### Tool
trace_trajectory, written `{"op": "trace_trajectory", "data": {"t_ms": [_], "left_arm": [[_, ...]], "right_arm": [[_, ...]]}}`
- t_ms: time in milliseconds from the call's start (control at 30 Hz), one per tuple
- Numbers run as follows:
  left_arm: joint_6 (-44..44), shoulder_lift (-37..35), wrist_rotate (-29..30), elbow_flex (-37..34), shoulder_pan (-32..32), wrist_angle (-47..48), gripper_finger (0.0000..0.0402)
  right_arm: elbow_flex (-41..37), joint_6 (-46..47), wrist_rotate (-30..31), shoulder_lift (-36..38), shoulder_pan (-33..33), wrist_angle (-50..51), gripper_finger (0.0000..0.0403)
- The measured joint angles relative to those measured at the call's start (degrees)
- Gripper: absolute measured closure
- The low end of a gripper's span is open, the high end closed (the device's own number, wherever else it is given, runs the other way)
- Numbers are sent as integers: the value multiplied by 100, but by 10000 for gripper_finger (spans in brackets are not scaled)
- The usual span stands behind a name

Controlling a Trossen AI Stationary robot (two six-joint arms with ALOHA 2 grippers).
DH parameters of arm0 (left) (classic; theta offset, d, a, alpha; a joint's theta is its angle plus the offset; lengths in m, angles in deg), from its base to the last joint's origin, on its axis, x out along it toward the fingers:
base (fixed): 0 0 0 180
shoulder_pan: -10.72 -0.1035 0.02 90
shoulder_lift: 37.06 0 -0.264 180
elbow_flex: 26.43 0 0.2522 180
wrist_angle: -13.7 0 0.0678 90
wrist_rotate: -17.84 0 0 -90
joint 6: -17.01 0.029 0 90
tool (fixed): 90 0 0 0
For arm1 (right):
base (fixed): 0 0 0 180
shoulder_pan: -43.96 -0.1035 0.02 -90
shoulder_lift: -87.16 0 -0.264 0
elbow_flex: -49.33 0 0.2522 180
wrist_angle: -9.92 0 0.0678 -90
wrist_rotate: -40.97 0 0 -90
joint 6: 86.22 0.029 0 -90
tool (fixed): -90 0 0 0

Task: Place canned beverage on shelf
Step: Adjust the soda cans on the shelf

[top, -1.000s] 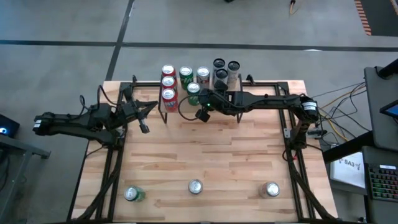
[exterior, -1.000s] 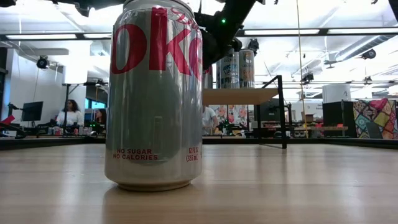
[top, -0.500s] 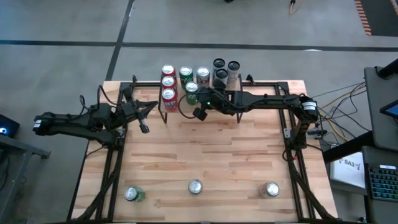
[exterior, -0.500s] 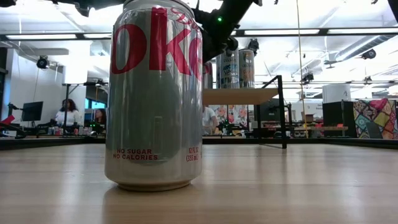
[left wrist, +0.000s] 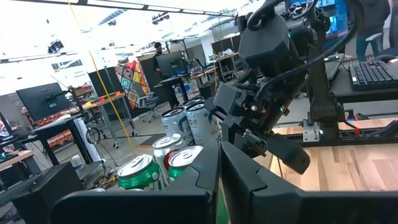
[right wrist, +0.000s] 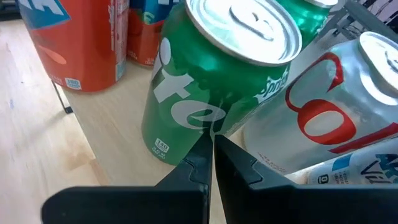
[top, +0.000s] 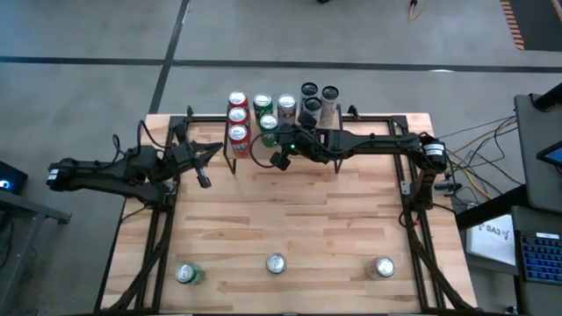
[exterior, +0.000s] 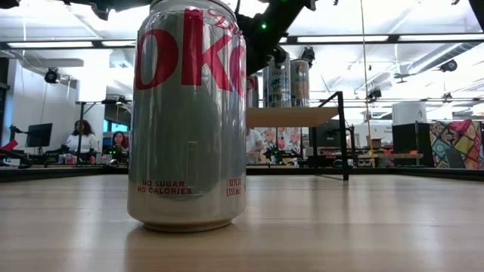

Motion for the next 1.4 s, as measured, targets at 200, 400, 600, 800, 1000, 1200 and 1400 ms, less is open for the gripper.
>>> {"op": "trace_trajectory", "data": {"t_ms": [200,400,600,800,1000,1200,1400], "left_arm": [[0,15,0,0,0,0,402],[2,15,0,0,-1,0,402],[2,17,0,0,0,0,402],[2,17,0,0,0,0,402],[2,17,0,0,0,0,402],[13,17,0,0,-1,0,402],[22,17,0,0,-2,0,402]], "right_arm": [[0,-143,13,-55,2,-180,394],[0,-144,20,-55,2,-200,394],[0,-144,20,-55,26,-217,394],[0,-176,20,-55,26,-248,394],[0,-258,19,-72,26,-363,394],[0,-275,18,-73,26,-376,394],[0,-400,16,-109,26,-531,394]]}}
